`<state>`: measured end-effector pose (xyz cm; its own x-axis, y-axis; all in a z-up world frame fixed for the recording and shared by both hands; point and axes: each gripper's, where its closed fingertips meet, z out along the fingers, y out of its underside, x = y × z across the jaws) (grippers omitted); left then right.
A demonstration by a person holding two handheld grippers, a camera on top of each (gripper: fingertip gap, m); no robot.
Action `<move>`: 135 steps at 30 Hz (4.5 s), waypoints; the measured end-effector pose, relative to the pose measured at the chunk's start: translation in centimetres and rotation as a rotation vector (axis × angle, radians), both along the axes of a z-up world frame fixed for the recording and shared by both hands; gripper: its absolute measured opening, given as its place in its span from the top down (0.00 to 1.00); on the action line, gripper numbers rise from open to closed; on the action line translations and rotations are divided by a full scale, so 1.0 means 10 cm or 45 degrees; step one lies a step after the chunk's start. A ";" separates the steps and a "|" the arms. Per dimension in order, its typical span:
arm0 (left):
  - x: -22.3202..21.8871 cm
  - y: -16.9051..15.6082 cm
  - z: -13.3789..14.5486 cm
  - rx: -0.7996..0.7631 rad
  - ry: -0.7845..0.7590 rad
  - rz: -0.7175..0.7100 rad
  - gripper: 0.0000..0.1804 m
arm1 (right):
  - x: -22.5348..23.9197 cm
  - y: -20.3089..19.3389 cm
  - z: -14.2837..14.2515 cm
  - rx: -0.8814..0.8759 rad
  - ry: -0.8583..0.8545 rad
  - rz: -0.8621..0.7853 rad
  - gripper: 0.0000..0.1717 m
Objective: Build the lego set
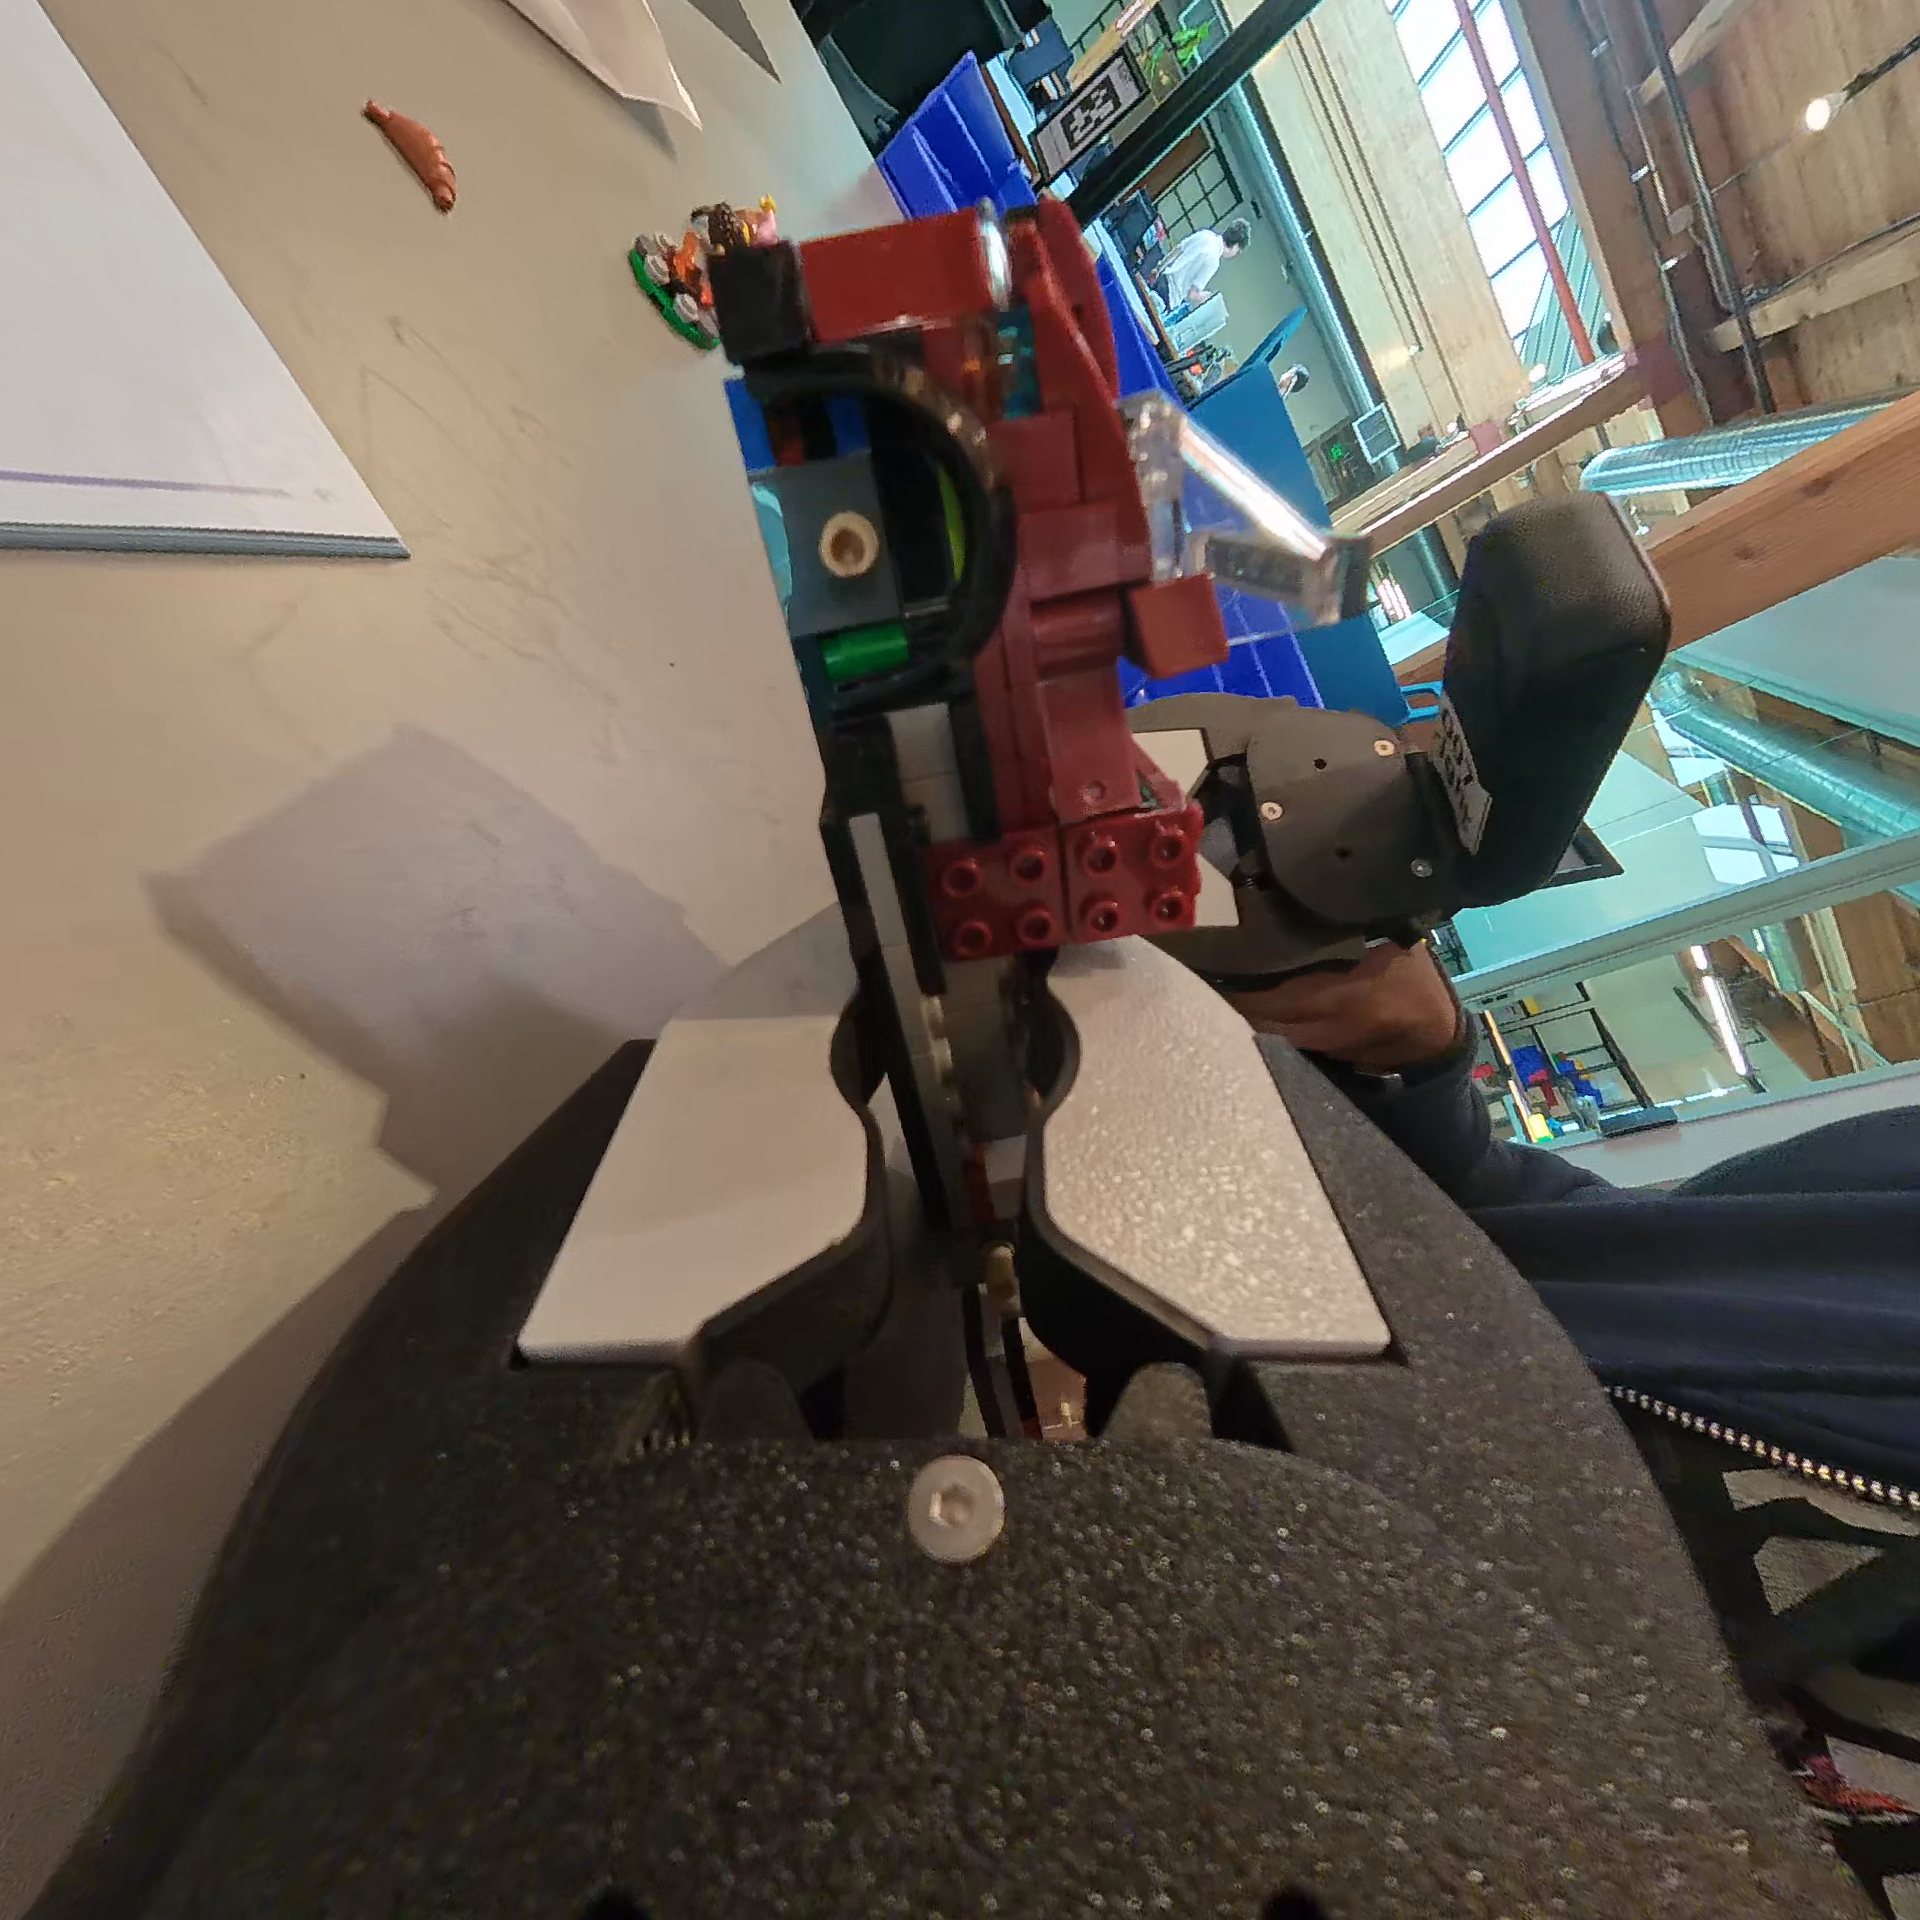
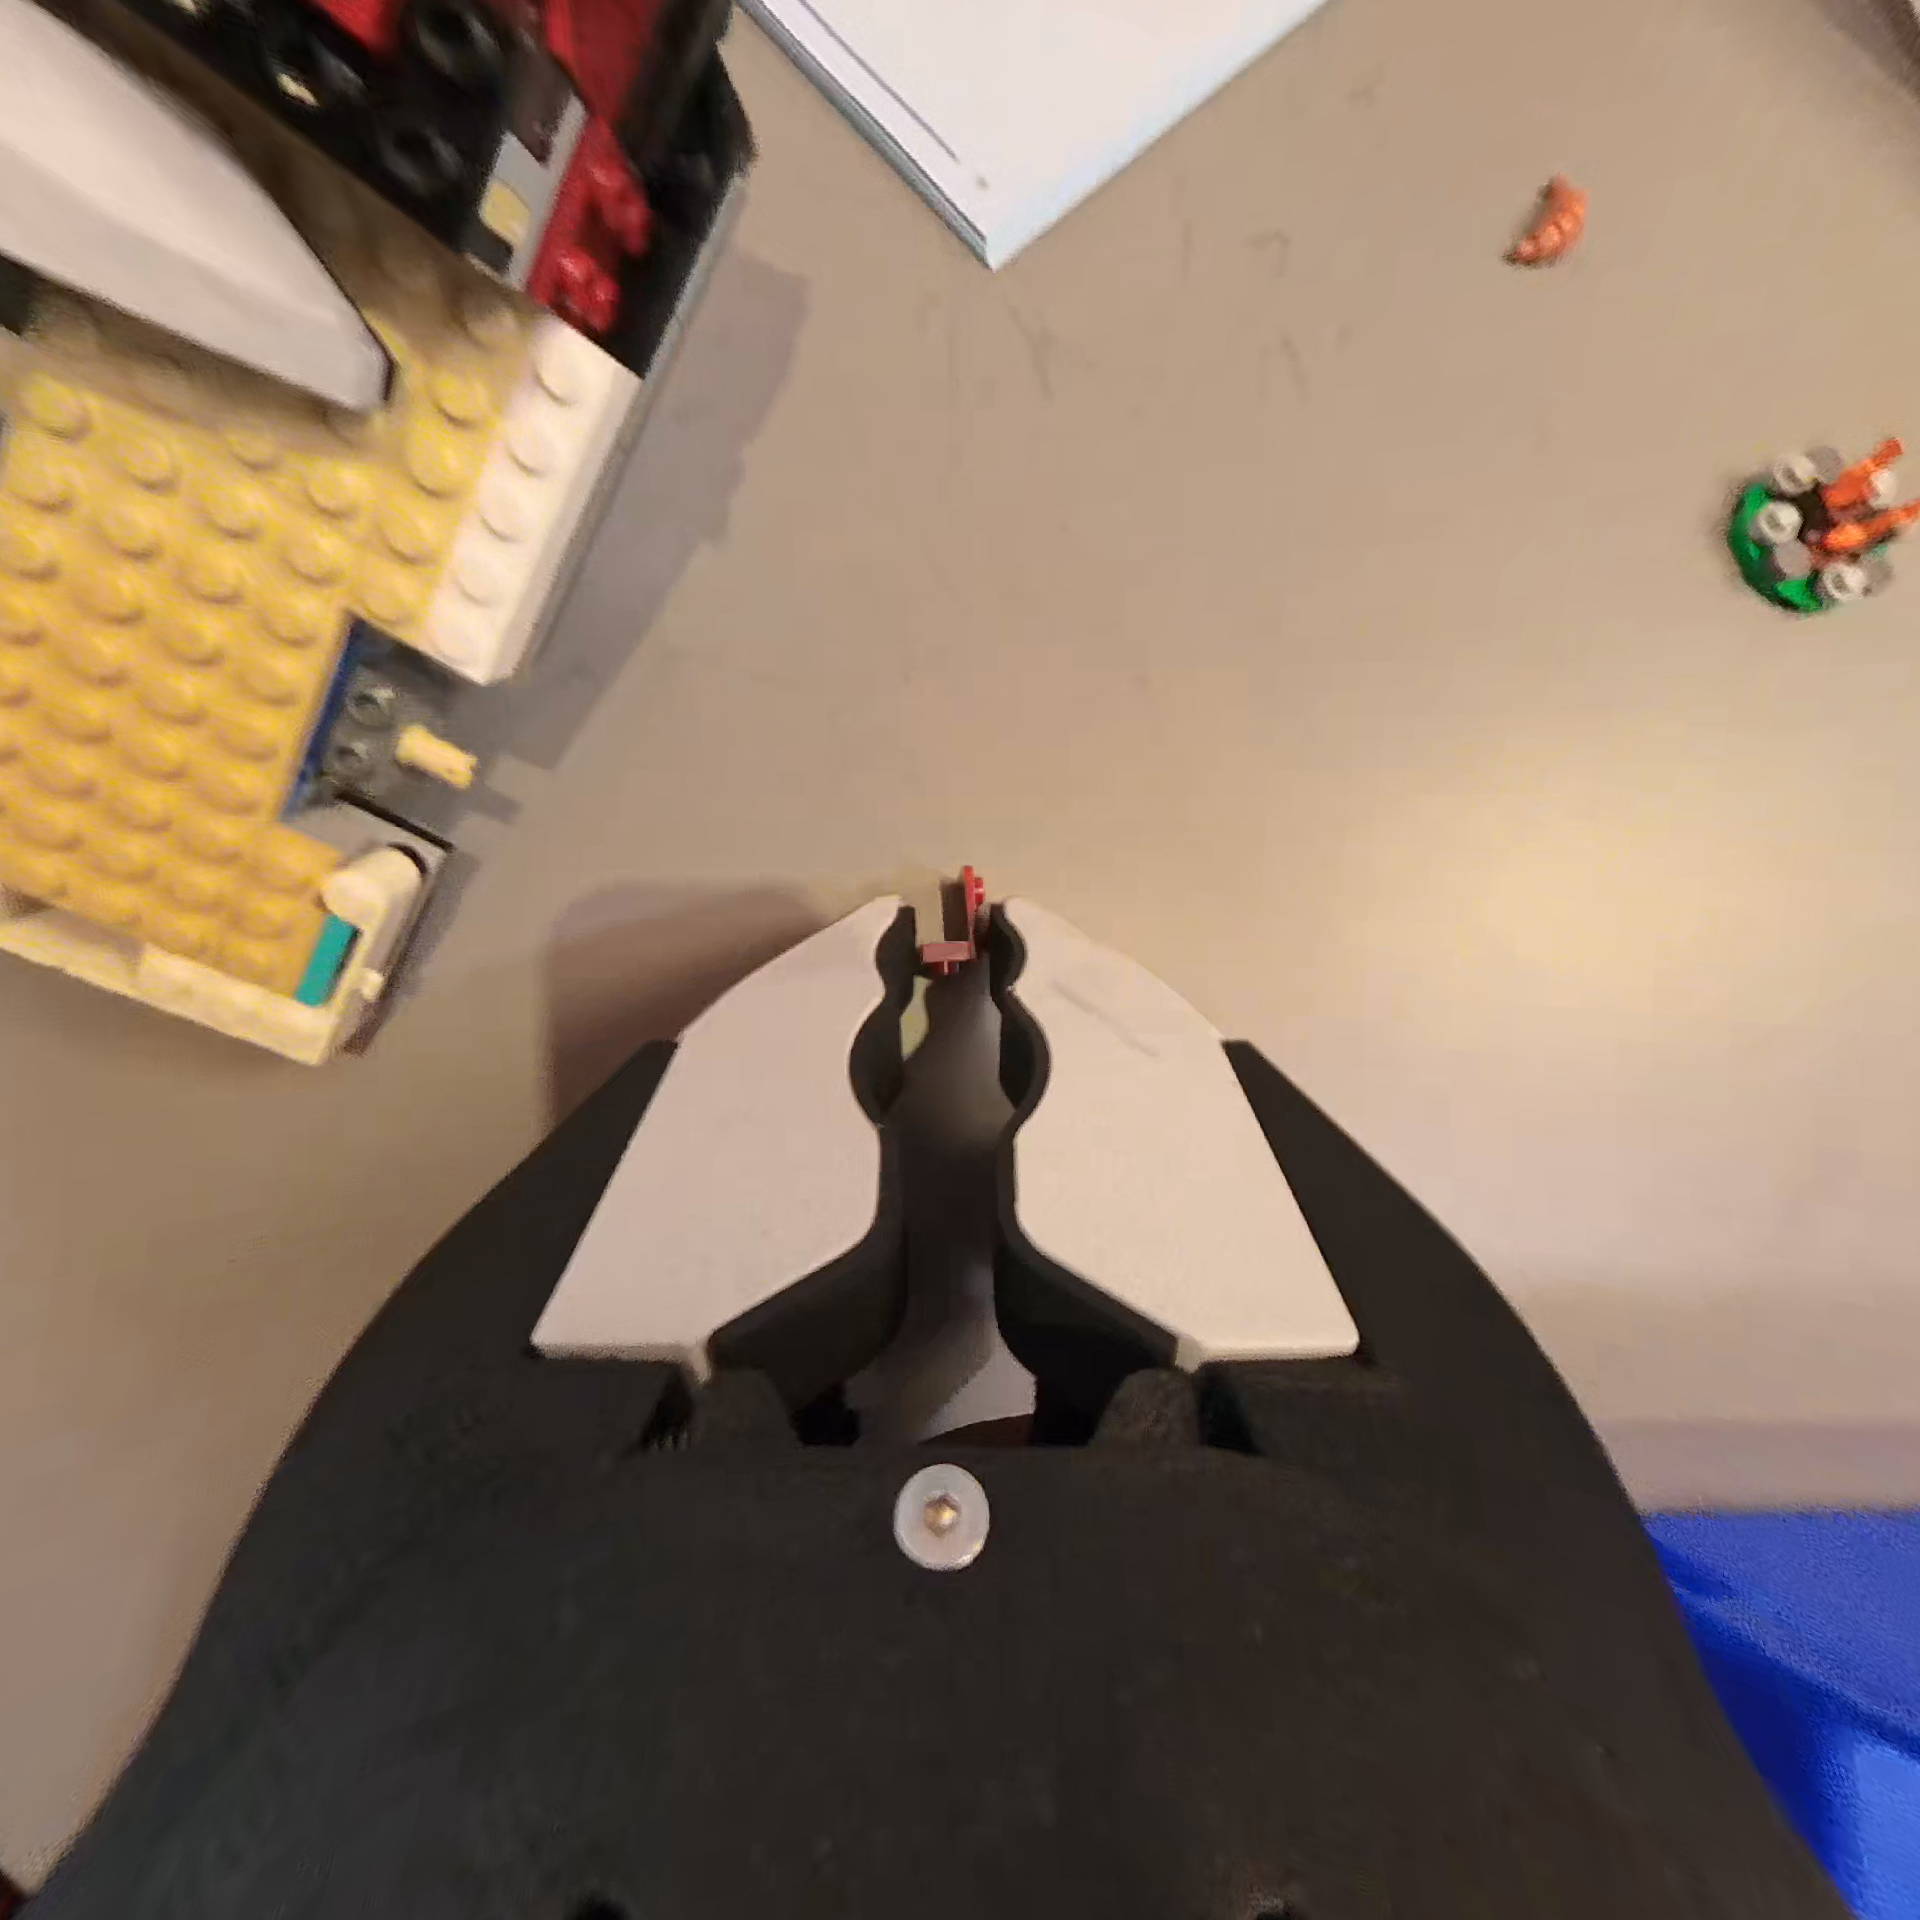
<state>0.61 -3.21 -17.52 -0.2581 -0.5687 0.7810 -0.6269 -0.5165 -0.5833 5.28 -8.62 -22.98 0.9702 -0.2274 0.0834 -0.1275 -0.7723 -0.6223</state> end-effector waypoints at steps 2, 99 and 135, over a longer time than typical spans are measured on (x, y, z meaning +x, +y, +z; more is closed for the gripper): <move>-0.01 0.00 0.01 -0.020 -0.002 -0.005 0.87 | -0.03 0.06 0.00 0.023 0.027 0.008 0.88; -0.21 0.23 0.36 0.022 -0.340 0.370 0.87 | -0.59 0.75 1.12 0.102 0.334 0.298 0.94; -0.21 0.18 0.38 -0.192 -0.299 0.281 0.87 | -0.63 0.79 1.25 0.268 0.455 0.305 0.95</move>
